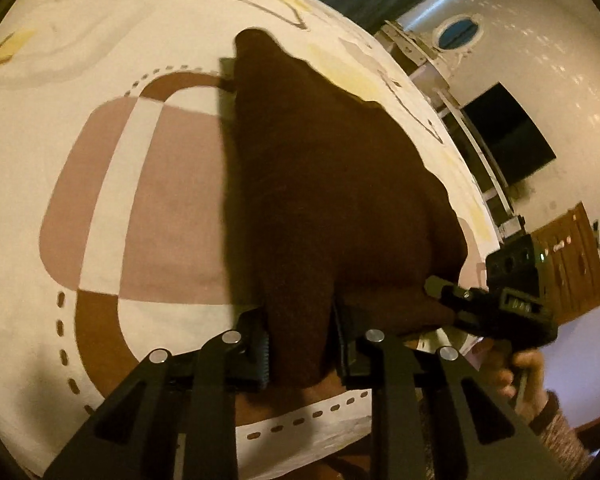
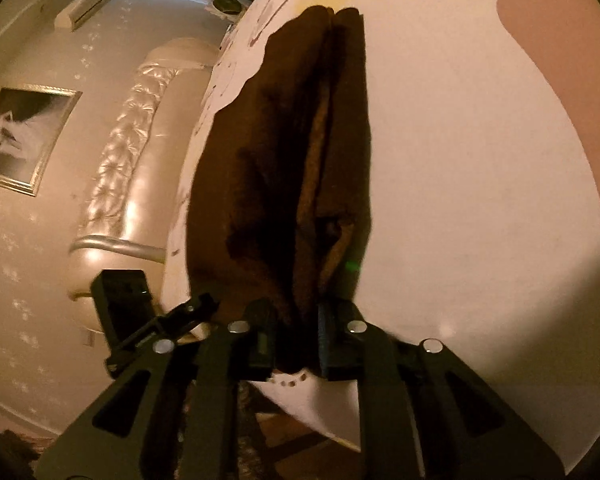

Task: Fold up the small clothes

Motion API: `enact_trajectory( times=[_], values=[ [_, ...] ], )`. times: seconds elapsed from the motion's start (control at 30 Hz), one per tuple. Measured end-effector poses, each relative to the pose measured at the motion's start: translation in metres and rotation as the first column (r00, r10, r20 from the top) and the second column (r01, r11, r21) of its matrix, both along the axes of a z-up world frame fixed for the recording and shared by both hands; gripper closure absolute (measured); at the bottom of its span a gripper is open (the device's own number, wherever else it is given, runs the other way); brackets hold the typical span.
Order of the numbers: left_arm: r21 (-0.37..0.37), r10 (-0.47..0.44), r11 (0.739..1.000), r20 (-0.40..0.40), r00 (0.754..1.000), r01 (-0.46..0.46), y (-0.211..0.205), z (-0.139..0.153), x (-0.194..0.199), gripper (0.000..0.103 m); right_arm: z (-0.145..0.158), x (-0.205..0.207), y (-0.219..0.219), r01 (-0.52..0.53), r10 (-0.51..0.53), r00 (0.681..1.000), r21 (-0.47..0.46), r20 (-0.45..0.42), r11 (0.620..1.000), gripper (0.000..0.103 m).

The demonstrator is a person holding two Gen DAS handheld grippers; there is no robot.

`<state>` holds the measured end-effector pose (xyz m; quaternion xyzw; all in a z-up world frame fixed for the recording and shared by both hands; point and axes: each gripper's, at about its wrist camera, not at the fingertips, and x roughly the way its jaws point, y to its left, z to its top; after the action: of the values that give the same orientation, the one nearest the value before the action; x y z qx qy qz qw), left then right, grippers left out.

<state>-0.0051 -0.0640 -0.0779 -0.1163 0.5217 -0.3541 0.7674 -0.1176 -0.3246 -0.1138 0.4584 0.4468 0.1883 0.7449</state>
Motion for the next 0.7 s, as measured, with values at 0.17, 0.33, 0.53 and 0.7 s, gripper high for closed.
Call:
enact_trajectory(
  times=[0.17, 0.33, 0.53, 0.7],
  values=[
    [-0.016, -0.049, 0.999, 0.105, 0.993, 0.051, 0.014, 0.027, -0.003, 0.044, 0.027, -0.006, -0.028, 0.004, -0.007, 0.998, 0.040, 0.055, 0.999, 0.037],
    [-0.053, -0.050, 0.997, 0.115, 0.992, 0.056, 0.018, 0.032, 0.034, 0.032, 0.035, 0.022, -0.060, 0.056, -0.059, 0.995, 0.040, 0.080, 0.998, 0.031],
    [-0.107, -0.013, 0.994, -0.036, 0.999, 0.009, -0.002, 0.000, 0.096, 0.026, 0.018, 0.089, -0.066, 0.092, -0.094, 0.994, 0.038, 0.052, 0.995, 0.031],
    [-0.147, 0.037, 0.988, -0.046, 0.998, -0.044, -0.020, -0.001, 0.127, 0.027, 0.017, 0.122, -0.067, 0.100, -0.103, 0.993, 0.042, 0.062, 0.994, 0.043]
  ],
)
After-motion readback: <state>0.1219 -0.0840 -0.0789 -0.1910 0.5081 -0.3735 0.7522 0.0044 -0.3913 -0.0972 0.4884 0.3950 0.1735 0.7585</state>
